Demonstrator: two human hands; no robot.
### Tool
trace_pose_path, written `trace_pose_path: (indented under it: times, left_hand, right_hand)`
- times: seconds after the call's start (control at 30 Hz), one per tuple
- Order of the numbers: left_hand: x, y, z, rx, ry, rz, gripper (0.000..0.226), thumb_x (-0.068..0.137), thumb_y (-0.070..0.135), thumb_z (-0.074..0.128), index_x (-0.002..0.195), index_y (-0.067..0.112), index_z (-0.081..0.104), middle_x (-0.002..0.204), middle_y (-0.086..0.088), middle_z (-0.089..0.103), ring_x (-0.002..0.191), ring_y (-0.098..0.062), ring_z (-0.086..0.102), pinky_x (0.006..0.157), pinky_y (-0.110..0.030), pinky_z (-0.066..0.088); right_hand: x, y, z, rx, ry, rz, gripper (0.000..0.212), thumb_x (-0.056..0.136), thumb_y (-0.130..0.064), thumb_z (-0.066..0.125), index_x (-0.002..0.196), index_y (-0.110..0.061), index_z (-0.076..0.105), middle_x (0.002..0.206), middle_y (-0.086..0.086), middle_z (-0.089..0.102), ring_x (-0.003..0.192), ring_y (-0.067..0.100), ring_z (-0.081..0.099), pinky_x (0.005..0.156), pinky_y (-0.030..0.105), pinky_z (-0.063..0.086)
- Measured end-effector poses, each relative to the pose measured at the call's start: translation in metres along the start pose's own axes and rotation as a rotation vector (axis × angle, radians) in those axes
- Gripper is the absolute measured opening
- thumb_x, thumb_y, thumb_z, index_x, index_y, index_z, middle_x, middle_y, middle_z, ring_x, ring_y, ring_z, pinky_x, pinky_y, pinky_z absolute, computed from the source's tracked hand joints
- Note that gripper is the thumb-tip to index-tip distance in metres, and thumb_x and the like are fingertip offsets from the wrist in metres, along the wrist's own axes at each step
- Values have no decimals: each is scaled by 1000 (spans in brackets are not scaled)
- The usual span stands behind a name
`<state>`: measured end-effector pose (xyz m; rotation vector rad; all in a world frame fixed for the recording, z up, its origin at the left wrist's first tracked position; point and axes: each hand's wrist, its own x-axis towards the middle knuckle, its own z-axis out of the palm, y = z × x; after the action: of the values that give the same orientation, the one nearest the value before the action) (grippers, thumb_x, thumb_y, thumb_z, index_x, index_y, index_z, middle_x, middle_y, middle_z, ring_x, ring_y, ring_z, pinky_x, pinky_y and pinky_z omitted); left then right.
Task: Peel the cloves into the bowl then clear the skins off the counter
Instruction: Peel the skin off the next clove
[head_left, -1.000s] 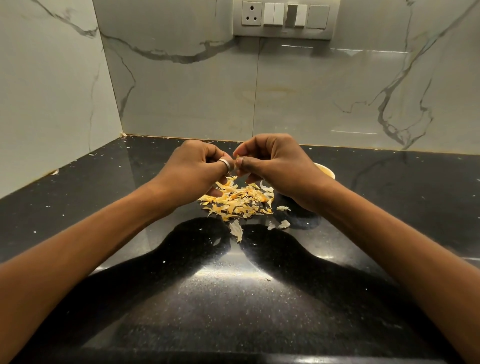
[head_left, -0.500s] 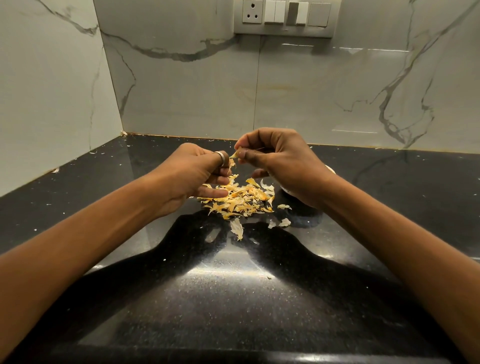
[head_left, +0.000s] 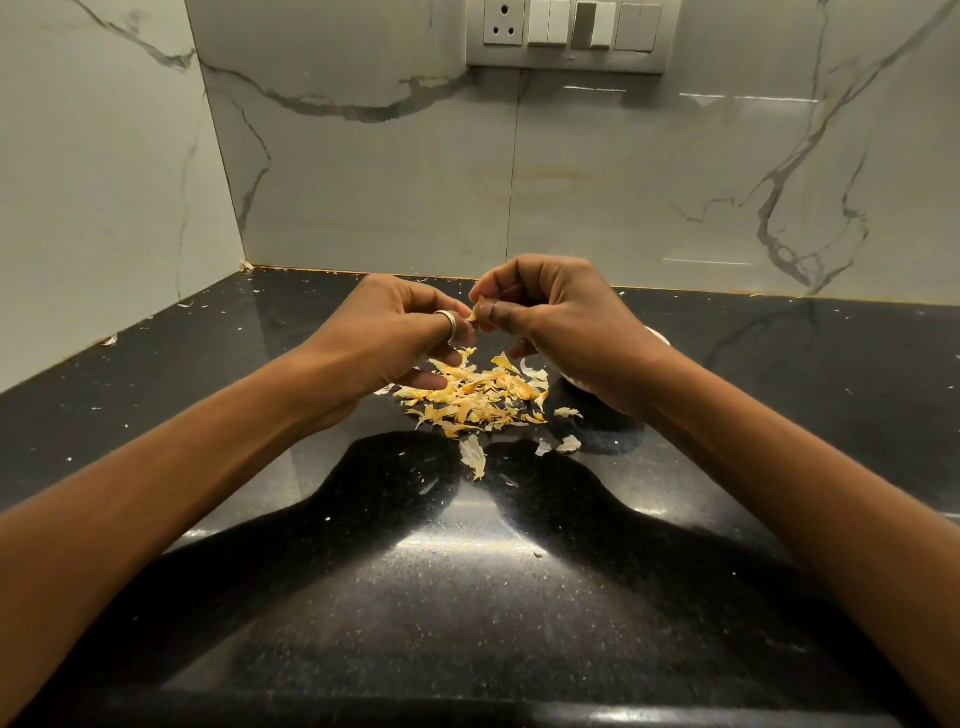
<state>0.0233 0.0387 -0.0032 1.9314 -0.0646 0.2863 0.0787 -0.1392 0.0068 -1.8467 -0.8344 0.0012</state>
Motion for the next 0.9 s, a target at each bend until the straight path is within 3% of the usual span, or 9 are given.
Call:
trace_pose_path:
  times: [0.17,0.33,0.57,0.9]
  left_hand:
    - [-1,5,2,-113,-54,-49,19,100,11,53,102,11,72,94,-5,77,77,-12,70,62,-33,61]
    - [1,4,0,-147,-53,-62,18,98,22,61,103,9,73,97,-9,76,77,-12,69,61,-33,60]
    - [1,4,-3,-184,-47,-83,14,91,17,70,101,9,74,93,-8,77,73,-10,69,59,-31,61]
    - [0,4,-3,-193,-7,-69,13,89,15,70,98,6,74,87,-8,77,69,-10,69,57,-28,60]
  right_hand:
    - [0,-1,-2,-3,-2,0,10,96,-8,63,100,-16,68,102,8,72,87,11,66,65,20,56]
    - [1,0,-2,14,-27,36,9,96,-10,64,100,-16,69,102,8,71,89,13,64,67,22,55]
    - [2,1,-3,64,-30,62,16,96,-7,63,98,-20,71,105,10,71,92,15,64,66,23,52]
    - [4,3,-3,159,-74,64,21,92,5,62,106,-7,72,99,8,73,84,10,70,69,21,54]
